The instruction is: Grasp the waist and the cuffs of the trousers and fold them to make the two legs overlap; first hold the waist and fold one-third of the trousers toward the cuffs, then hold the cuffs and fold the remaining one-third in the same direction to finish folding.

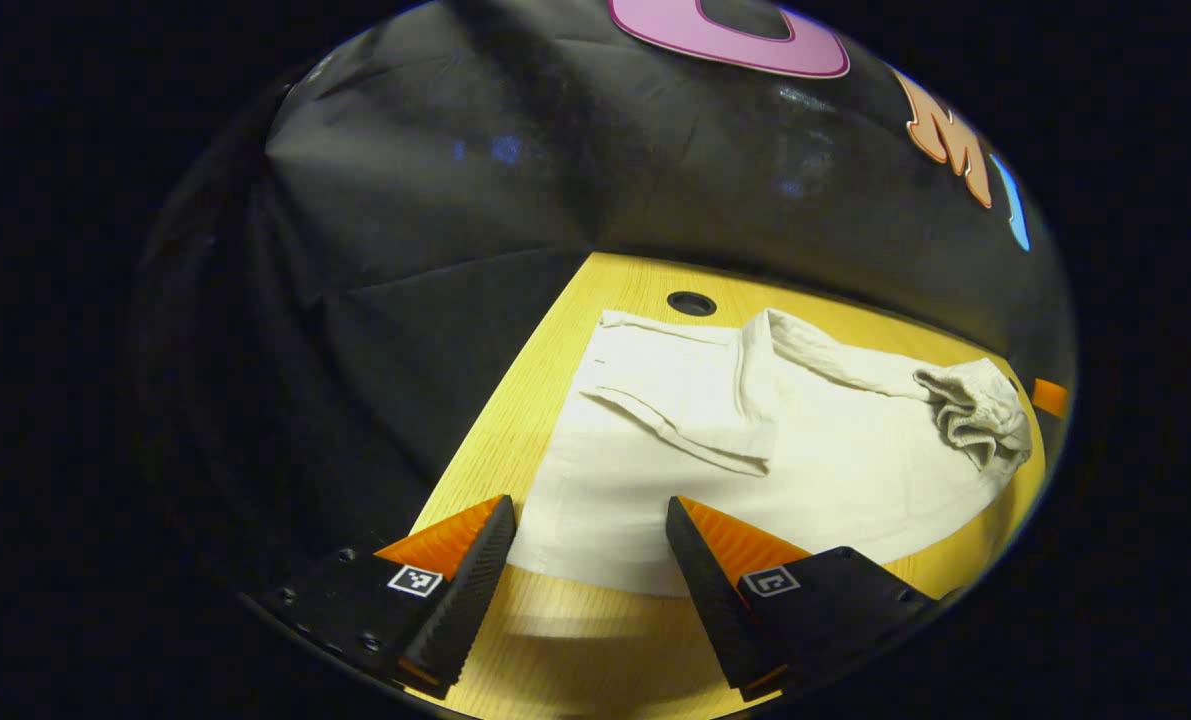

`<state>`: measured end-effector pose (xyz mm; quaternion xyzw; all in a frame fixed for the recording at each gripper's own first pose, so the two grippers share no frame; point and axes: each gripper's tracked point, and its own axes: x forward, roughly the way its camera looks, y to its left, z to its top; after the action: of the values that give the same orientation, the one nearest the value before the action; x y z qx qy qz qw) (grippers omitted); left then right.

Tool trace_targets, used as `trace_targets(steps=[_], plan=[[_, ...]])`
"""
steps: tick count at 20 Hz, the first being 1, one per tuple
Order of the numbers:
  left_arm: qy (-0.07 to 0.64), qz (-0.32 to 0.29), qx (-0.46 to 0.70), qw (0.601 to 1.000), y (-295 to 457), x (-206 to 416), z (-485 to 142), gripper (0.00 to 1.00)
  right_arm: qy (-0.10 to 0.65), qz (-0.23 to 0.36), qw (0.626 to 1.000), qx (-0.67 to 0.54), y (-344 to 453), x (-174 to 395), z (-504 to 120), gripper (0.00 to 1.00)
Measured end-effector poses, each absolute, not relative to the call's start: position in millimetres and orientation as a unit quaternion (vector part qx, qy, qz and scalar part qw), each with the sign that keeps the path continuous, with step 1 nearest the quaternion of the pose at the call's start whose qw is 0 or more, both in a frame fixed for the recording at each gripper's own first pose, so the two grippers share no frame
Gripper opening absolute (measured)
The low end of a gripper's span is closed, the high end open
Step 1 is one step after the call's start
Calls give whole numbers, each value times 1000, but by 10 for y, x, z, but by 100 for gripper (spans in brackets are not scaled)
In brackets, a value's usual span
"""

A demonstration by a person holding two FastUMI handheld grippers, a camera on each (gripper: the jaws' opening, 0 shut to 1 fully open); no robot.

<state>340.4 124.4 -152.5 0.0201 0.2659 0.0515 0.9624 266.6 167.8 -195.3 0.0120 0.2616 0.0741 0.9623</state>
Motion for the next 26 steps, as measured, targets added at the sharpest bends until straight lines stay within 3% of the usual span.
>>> trace_targets(steps=[1,2,3,4,8,9,11,13,14,15,16,22,23,26], plan=[[266,48,22,963,1241,3418,-1525,92,262,73,962,21,1683,2655,-1945,97],[266,46,20,963,1273,3404,-1520,91,261,71,962,28,1686,2645,-1933,94],[268,45,20,962,1321,3383,-1488,80,260,70,963,31,1689,2632,-1918,93],[268,41,22,962,1349,3384,-1458,76,258,68,963,30,1674,2614,-1903,97],[277,11,27,960,1418,3346,-1391,55,253,67,965,24,1650,2579,-1835,93],[269,9,20,963,1436,3363,-1353,45,252,65,965,24,1632,2562,-1808,97],[278,13,15,960,1494,3317,-1285,10,249,59,966,28,1564,2540,-1775,94],[273,11,15,962,1464,3338,-1280,4,246,52,967,36,1530,2517,-1733,97],[276,9,16,961,1477,3304,-1265,2,244,48,968,39,1496,2500,-1727,93],[271,8,14,962,1479,3328,-1250,0,244,45,968,40,1463,2487,-1714,97],[270,7,15,963,1455,3330,-1244,0,242,41,969,40,1429,2481,-1702,93],[240,-2,9,971,1266,3361,-958,0,230,21,972,39,1151,2437,-1571,93],[234,-6,10,972,1187,3369,-892,0,227,17,973,40,1094,2431,-1547,97],[219,-18,-5,976,892,3363,-676,0,220,12,974,47,929,2408,-1492,93]])
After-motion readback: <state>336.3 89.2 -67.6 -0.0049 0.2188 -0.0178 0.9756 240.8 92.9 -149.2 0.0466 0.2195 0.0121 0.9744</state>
